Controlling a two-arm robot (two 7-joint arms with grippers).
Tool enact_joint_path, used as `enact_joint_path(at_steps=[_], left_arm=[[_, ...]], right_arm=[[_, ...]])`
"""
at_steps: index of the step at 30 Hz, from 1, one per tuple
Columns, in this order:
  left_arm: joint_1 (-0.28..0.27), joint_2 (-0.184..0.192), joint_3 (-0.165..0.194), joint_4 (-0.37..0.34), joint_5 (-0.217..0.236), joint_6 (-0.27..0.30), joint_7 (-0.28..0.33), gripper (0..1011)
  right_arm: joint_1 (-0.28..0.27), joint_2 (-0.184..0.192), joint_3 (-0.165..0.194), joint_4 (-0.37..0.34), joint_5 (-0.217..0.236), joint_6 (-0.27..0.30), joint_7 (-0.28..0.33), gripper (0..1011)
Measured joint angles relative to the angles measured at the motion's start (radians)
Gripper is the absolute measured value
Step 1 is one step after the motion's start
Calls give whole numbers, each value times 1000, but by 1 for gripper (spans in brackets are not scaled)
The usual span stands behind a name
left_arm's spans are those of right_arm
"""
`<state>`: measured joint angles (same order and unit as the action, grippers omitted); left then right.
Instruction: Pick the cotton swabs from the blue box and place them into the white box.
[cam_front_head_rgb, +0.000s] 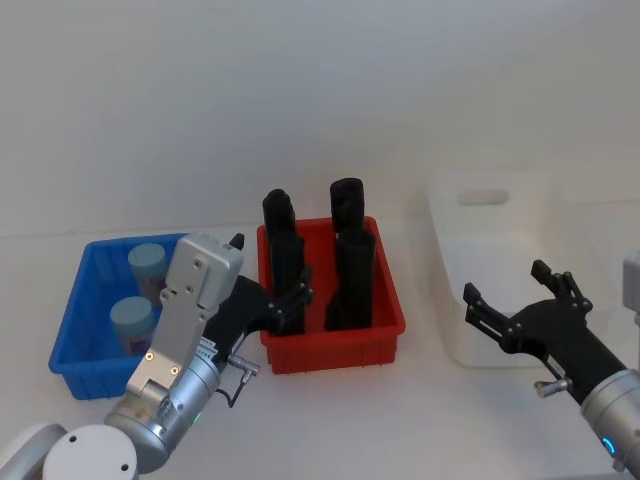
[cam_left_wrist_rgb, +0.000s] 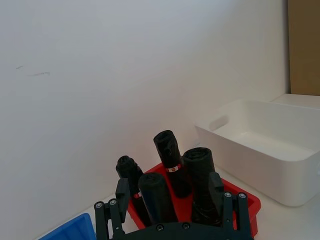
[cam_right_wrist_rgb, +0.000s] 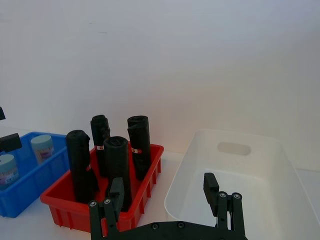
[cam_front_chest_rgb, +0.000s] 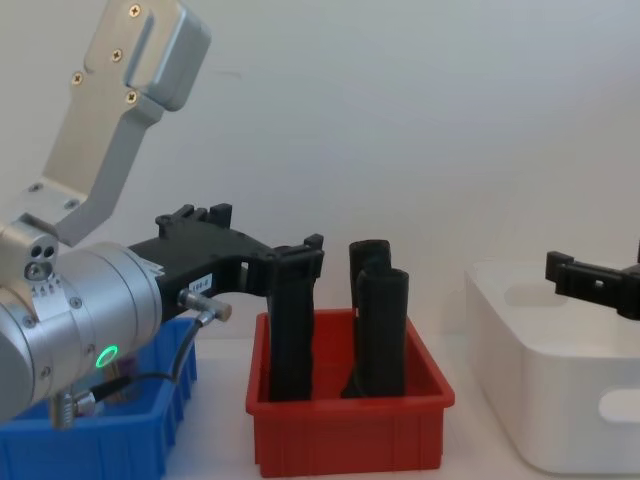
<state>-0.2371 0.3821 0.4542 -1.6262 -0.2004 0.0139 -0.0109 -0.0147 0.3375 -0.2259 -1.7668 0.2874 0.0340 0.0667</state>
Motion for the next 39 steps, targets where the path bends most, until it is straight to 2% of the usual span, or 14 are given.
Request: enact_joint_path(at_steps=[39], left_arm=[[0,0,0,0,0,0,0,1004]], right_arm=[[0,0,0,0,0,0,0,1002]])
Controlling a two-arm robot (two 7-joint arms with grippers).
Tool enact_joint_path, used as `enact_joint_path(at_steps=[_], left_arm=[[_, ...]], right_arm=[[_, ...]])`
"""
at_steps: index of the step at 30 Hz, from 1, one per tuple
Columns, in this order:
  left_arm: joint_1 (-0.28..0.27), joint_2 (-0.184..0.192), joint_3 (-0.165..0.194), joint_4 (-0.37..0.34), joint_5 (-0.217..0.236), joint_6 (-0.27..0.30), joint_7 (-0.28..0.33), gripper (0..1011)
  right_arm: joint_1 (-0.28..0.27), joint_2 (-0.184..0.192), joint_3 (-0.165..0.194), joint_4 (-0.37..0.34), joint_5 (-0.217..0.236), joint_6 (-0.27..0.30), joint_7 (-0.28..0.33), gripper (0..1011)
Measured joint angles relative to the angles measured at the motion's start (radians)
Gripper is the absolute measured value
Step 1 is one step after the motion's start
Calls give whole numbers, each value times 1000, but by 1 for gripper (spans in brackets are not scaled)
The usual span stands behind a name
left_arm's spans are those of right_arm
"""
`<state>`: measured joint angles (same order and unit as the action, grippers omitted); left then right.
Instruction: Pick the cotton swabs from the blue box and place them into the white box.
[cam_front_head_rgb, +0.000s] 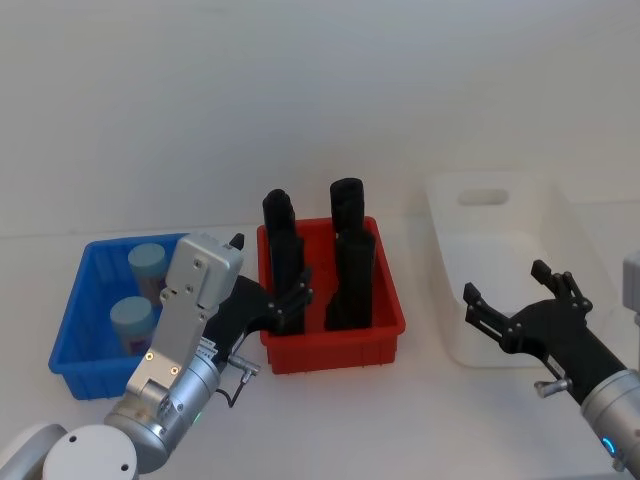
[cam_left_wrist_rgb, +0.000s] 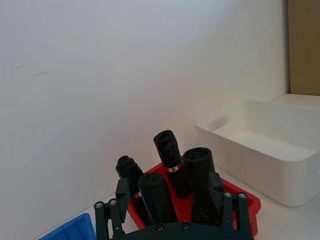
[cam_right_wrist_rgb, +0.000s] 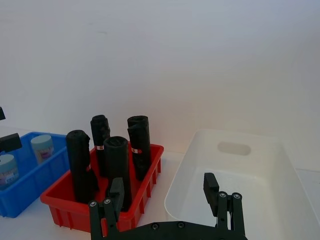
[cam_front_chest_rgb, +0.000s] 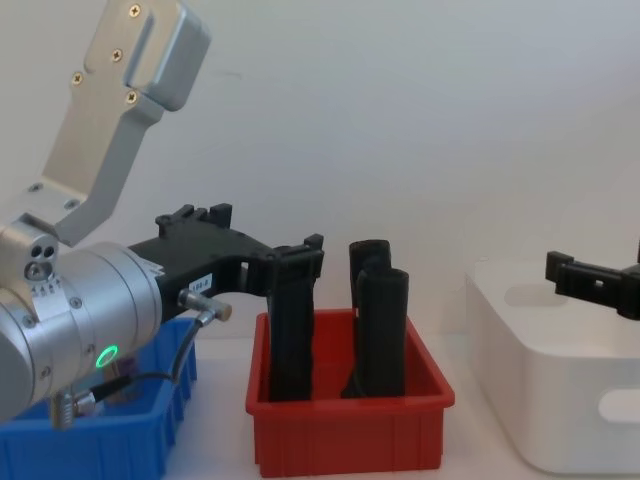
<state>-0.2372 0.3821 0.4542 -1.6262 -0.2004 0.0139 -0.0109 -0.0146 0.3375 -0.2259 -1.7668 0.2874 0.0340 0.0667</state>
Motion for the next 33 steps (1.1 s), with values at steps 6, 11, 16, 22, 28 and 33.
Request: enact_joint_path(at_steps=[6,11,16,22,28,33], left_arm=[[0,0,0,0,0,0,0,1004],[0,0,0,0,0,0,0,1004],[0,0,0,0,0,0,0,1004],[-5,-2,-3,6,0,0,-4,1004],[-22,-7,-13,27,-6,0,-18,1004],[-37,-11,-25,46,-21,13,-26,1004]], right_arm=[[0,0,0,0,0,0,0,1002],[0,0,0,0,0,0,0,1002],[0,0,0,0,0,0,0,1002],[0,0,0,0,0,0,0,1002],[0,0,0,0,0,0,0,1002],[0,0,0,0,0,0,0,1002]])
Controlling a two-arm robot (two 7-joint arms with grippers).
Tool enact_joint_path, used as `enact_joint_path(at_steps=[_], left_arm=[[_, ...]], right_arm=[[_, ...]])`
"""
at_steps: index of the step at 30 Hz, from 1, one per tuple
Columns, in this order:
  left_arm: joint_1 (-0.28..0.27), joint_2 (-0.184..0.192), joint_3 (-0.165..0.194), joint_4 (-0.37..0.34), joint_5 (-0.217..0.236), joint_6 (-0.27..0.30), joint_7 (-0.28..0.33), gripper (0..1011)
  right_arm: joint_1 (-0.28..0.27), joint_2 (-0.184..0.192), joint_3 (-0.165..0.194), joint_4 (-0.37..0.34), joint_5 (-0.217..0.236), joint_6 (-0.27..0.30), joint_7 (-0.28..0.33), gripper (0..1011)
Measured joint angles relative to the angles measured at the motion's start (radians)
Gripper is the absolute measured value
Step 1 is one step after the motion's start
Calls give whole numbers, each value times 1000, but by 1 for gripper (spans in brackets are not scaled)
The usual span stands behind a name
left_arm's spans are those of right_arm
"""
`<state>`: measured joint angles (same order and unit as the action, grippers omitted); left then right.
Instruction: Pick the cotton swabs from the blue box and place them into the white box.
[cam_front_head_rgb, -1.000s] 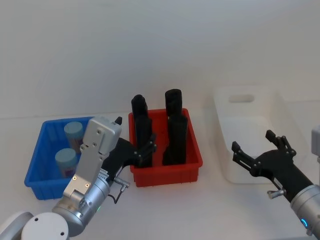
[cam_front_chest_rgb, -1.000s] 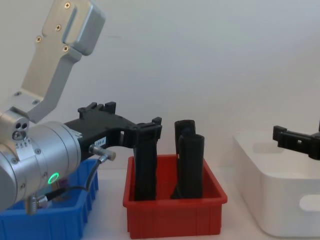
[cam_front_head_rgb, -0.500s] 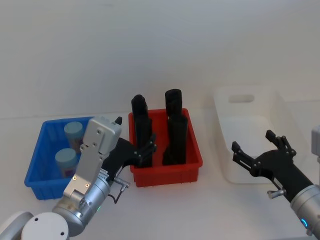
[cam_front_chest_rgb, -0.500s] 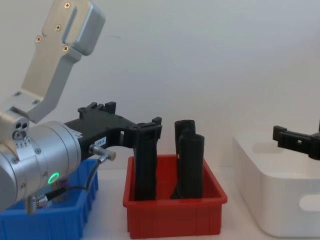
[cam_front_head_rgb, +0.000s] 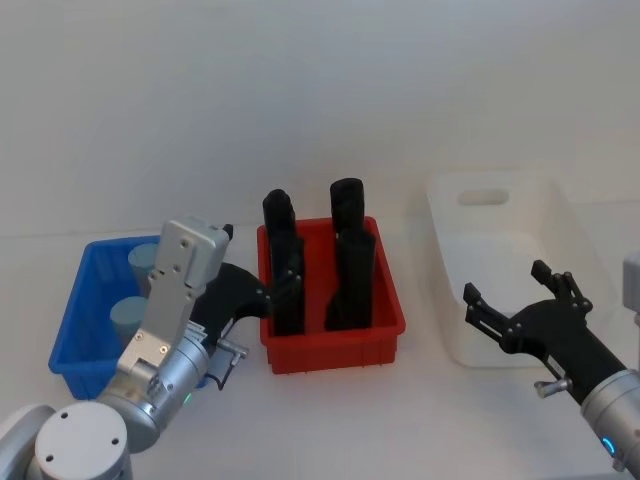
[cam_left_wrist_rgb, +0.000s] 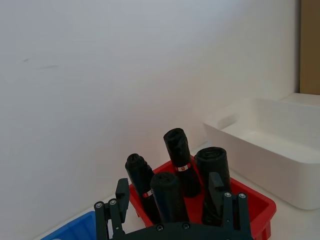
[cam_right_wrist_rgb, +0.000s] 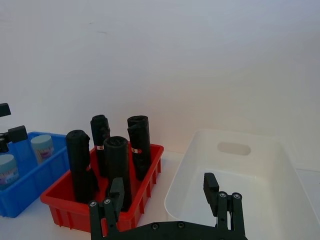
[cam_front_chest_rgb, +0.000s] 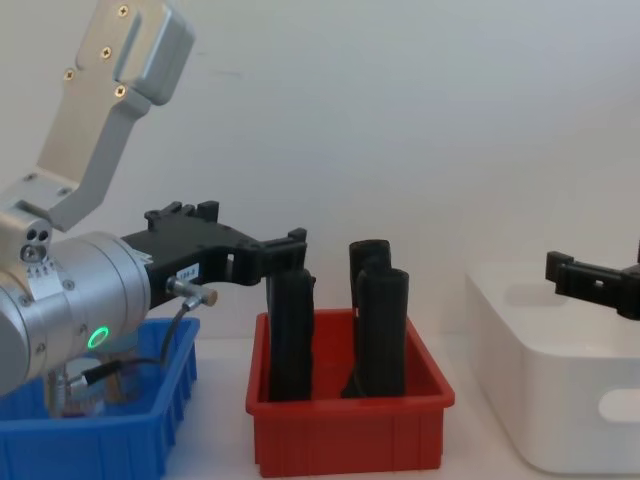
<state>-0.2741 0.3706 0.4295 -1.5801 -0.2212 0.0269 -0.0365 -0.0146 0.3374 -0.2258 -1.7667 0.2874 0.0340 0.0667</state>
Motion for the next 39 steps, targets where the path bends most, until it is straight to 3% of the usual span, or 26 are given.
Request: enact_joint_path(at_steps=[12,24,39], left_arm=[[-45,-6,-41,68,-66,89,-8,1004],[-70,4,-89,135,-140,191,27,1004],[-73,27,-132,189,-176,250,61,1004]], right_arm=[[0,0,0,0,0,0,0,1002],[0,0,0,0,0,0,0,1002],[0,0,0,0,0,0,0,1002]])
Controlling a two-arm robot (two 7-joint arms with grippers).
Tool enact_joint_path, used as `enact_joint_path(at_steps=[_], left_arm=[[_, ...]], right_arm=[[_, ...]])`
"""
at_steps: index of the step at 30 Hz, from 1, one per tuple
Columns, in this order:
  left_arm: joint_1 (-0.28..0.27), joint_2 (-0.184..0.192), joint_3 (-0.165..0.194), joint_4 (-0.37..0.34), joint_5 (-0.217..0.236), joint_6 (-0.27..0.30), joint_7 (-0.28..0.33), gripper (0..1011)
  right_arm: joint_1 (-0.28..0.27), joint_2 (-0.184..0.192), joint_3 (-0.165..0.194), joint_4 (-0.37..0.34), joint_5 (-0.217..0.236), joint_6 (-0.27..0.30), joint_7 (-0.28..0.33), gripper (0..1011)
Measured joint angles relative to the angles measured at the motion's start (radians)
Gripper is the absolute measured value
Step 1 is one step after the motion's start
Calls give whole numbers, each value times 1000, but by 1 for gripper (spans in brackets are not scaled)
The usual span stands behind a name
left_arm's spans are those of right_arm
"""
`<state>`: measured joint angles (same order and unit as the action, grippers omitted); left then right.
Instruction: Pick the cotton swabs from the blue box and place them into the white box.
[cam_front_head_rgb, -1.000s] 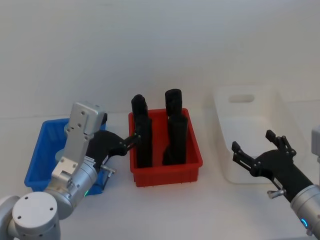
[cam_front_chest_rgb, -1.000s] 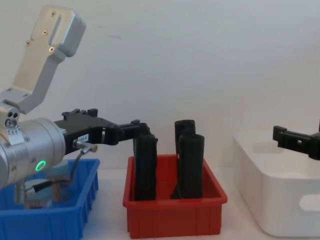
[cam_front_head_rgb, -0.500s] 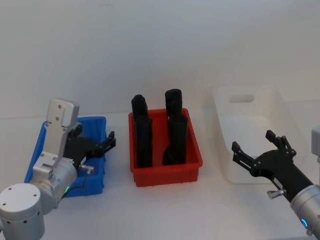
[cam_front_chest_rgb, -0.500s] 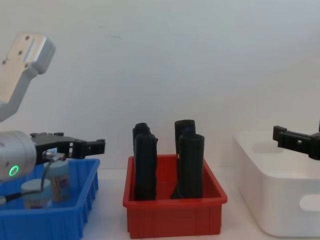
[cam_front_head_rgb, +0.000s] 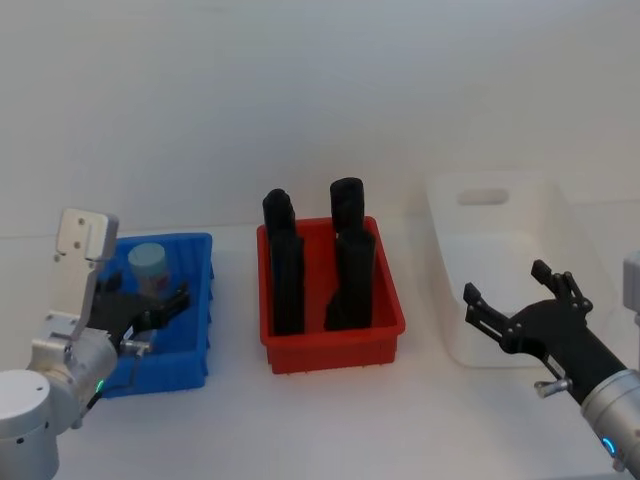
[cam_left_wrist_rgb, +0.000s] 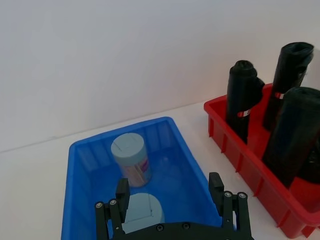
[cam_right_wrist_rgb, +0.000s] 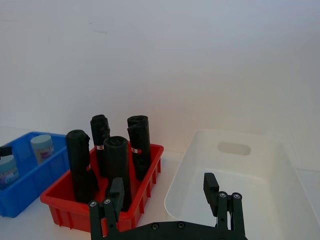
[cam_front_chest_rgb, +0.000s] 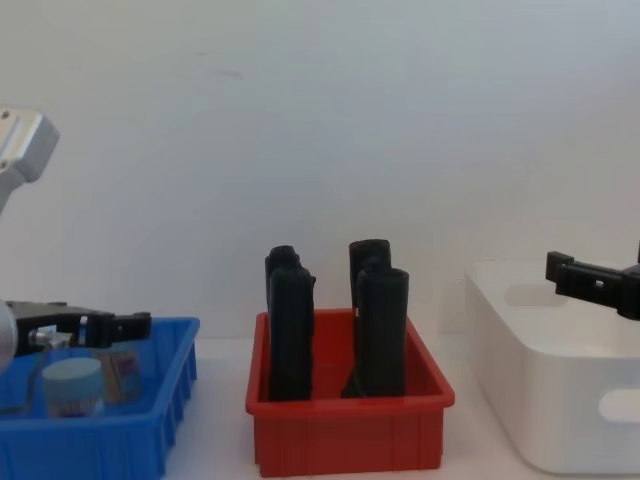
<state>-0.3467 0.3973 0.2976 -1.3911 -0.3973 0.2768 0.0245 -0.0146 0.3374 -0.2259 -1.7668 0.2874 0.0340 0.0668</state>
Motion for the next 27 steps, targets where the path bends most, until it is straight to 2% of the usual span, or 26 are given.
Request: enact_joint_path(at_steps=[8,27], left_arm=[[0,6,-15,28,-17,15,0,1004],[-25,-3,-30,128,-37,13,-48,1004]], right_arm=[[0,0,0,0,0,0,0,1002],[0,0,0,0,0,0,0,1002]])
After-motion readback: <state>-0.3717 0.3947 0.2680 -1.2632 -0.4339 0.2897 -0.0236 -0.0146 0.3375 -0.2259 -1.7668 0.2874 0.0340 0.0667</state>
